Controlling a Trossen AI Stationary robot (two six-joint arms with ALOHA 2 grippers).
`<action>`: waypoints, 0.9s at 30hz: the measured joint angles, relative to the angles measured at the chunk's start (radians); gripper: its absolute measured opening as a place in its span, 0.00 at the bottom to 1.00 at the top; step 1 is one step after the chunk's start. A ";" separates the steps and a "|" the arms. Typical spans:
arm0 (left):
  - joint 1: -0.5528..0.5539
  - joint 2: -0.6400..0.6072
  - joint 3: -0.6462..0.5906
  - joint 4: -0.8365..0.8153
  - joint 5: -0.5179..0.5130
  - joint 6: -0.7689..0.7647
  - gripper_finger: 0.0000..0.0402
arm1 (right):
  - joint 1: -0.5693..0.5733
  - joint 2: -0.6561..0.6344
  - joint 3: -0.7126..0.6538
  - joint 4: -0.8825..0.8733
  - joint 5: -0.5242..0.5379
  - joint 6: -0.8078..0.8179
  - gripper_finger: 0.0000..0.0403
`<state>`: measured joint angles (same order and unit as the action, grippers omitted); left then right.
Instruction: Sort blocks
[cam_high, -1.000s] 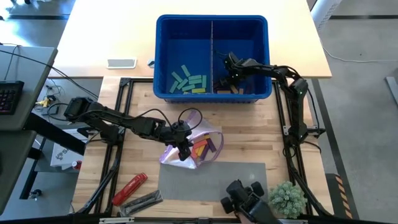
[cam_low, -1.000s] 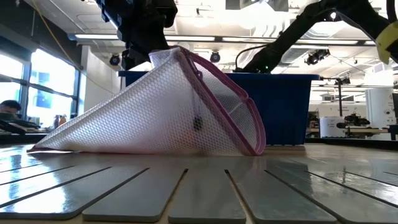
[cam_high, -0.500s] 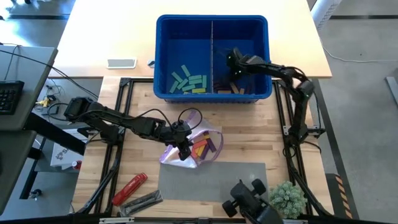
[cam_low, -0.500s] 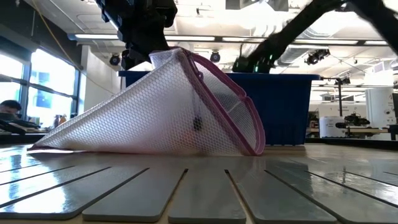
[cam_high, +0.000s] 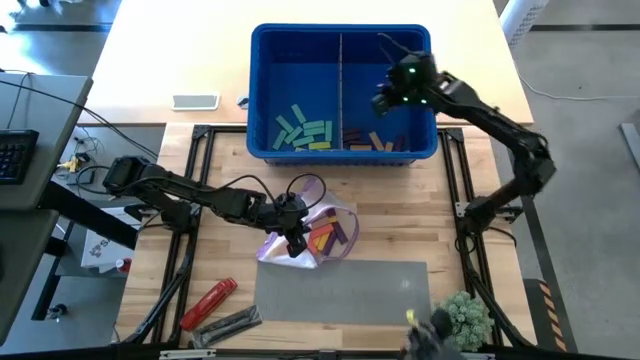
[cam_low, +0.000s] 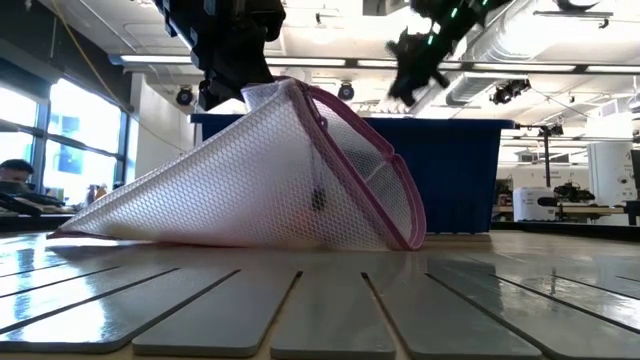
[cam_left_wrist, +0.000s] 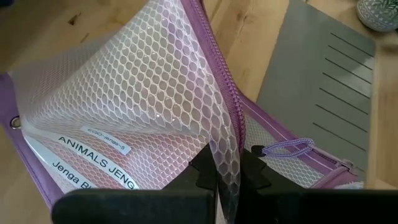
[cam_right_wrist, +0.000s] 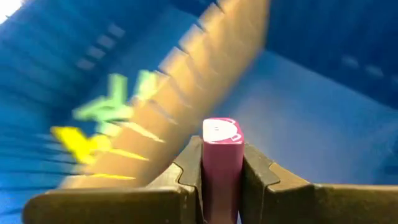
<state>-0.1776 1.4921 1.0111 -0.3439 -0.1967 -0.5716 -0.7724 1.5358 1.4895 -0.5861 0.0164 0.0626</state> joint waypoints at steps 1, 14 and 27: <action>0.000 0.000 0.000 0.000 0.000 0.000 0.00 | 0.015 -0.030 0.000 0.001 -0.017 -0.001 0.09; 0.000 0.000 0.000 0.002 0.003 0.000 0.00 | 0.438 -0.253 0.002 -0.016 -0.063 -0.005 0.09; 0.000 0.000 0.000 0.005 0.003 0.016 0.00 | 0.843 -0.208 0.002 -0.148 0.068 0.148 0.09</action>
<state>-0.1776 1.4921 1.0111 -0.3386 -0.1940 -0.5557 0.0708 1.3279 1.4910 -0.7341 0.0843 0.2102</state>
